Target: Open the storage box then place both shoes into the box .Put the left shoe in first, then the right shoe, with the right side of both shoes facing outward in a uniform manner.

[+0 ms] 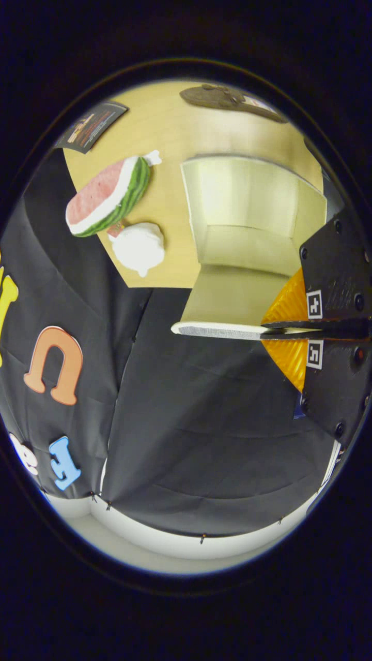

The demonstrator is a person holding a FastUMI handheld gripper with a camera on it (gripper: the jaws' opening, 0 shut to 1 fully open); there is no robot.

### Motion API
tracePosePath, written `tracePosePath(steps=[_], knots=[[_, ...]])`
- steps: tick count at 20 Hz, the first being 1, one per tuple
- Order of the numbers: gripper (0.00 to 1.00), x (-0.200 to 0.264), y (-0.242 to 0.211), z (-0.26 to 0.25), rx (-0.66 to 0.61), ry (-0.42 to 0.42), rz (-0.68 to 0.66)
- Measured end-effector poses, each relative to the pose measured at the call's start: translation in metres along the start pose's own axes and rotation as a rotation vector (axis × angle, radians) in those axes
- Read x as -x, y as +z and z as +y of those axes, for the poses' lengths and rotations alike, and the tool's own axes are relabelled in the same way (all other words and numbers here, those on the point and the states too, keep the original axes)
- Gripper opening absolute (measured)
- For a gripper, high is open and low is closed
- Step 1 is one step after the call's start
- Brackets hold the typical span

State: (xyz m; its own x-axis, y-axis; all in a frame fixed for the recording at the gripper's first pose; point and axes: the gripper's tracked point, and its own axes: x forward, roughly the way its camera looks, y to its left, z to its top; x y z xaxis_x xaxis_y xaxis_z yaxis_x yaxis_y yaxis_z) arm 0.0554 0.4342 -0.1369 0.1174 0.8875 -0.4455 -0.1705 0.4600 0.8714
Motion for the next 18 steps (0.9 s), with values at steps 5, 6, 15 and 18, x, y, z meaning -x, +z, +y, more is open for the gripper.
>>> tracePosePath(steps=[5,6,15,18], knots=[[0.02,-0.035,-0.015,0.023,0.050,-0.022,0.022],[0.06,-0.042,-0.016,0.026,0.067,-0.022,0.014],[0.87,-0.056,-0.043,0.035,0.232,-0.059,0.071],[0.95,-0.045,-0.043,0.016,0.286,-0.100,0.079]])
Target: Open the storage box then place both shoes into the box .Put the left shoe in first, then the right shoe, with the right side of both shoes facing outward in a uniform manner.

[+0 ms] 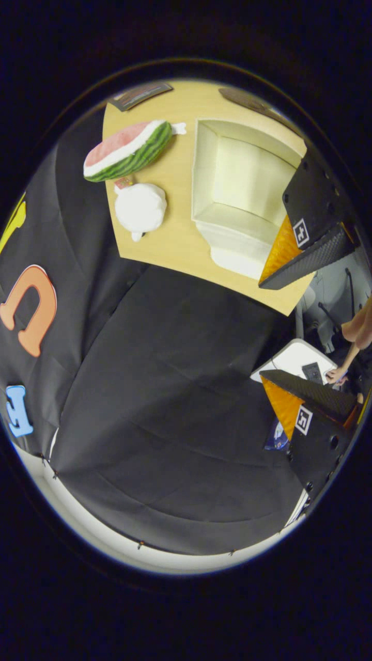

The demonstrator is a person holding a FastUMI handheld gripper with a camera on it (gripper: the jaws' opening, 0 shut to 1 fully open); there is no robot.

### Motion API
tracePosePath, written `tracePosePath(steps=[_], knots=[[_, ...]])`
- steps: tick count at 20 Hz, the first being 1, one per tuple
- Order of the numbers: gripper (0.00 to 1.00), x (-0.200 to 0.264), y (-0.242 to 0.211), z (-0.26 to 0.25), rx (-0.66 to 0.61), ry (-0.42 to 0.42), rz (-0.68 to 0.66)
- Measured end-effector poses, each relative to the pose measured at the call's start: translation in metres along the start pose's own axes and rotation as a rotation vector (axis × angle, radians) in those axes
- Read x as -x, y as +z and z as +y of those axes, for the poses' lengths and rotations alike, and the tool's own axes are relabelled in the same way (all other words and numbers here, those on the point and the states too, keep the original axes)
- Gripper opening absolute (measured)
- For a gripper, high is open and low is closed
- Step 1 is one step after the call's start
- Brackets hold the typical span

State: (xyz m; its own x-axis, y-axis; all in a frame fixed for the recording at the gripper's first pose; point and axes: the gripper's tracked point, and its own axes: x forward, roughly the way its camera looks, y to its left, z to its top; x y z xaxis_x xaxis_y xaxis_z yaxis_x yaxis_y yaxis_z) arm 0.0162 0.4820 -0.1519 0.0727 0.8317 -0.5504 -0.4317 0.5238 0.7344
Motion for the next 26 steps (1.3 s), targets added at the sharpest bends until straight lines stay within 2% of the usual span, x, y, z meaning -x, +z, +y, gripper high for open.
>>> tracePosePath(steps=[6,13,15,18,21,25,26], knots=[[0.96,0.050,-0.006,-0.085,0.055,-0.150,-0.029],[0.96,0.129,-0.035,-0.221,-0.038,-0.321,-0.047],[0.96,0.144,-0.049,-0.258,-0.064,-0.370,-0.040],[0.95,0.164,-0.070,-0.295,-0.117,-0.390,-0.029],[0.95,0.179,-0.090,-0.343,-0.120,-0.462,0.007],[0.91,0.193,-0.118,-0.398,-0.116,-0.559,0.068],[0.84,0.194,-0.126,-0.412,-0.124,-0.590,0.086]])
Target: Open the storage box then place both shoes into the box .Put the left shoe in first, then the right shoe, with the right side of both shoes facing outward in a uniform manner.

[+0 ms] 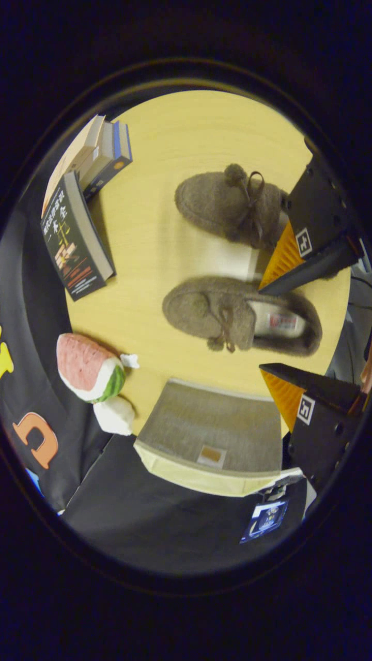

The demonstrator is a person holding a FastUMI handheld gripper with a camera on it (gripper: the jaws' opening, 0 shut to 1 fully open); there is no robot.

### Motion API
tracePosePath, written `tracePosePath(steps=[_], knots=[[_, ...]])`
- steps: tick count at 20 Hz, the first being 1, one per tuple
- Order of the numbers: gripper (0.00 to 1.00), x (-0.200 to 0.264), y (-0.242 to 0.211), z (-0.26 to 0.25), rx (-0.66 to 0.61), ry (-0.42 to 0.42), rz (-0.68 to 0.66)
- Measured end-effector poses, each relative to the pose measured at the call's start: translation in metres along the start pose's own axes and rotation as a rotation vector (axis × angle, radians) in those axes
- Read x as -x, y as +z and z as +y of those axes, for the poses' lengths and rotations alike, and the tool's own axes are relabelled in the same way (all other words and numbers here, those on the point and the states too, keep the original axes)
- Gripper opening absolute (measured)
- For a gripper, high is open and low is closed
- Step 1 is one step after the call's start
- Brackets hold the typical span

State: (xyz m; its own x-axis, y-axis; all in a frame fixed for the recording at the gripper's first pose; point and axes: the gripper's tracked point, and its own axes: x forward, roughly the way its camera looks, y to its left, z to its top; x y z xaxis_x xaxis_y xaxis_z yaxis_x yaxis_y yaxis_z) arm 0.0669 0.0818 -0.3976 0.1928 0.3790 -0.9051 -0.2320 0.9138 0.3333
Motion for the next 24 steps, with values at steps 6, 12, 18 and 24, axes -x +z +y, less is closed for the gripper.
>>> tracePosePath(steps=[6,12,18,24], knots=[[0.43,-0.024,-0.012,-0.028,0.027,-0.165,0.042],[0.22,-0.038,-0.016,-0.021,0.018,-0.175,0.068],[0.01,-0.019,-0.015,-0.011,-0.109,-0.119,0.060],[0.01,0.048,0.006,0.055,-0.121,0.016,-0.032]])
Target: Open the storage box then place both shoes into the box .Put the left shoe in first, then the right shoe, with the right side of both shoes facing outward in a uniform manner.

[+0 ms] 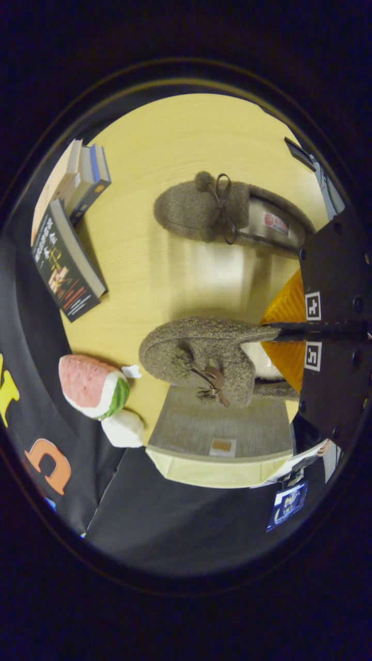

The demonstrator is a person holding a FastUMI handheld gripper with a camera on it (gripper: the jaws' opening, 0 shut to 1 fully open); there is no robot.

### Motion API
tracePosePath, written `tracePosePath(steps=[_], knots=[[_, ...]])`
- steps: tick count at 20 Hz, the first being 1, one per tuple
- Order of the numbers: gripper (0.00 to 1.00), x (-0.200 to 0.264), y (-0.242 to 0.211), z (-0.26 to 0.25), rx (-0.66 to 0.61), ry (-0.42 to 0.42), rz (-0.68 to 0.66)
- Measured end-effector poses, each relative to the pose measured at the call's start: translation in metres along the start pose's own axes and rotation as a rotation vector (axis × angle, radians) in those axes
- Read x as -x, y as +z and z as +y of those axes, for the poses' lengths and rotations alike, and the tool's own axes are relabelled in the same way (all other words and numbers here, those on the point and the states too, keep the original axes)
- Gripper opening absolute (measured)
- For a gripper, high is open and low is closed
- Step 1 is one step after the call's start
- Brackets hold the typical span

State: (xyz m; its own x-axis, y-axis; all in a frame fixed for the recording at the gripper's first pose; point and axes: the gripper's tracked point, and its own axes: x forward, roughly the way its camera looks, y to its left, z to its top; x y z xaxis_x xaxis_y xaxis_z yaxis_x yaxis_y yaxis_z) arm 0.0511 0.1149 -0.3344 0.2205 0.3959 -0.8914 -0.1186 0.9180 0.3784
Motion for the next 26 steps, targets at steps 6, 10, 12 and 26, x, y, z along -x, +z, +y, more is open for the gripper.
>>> tracePosePath(steps=[6,10,12,26], knots=[[0.00,0.053,0.007,0.104,0.068,0.133,-0.067],[0.01,0.052,0.003,0.169,0.085,0.197,-0.066],[0.01,0.039,0.001,0.195,0.086,0.191,-0.065],[0.01,-0.138,-0.016,0.256,-0.030,-0.131,0.010]])
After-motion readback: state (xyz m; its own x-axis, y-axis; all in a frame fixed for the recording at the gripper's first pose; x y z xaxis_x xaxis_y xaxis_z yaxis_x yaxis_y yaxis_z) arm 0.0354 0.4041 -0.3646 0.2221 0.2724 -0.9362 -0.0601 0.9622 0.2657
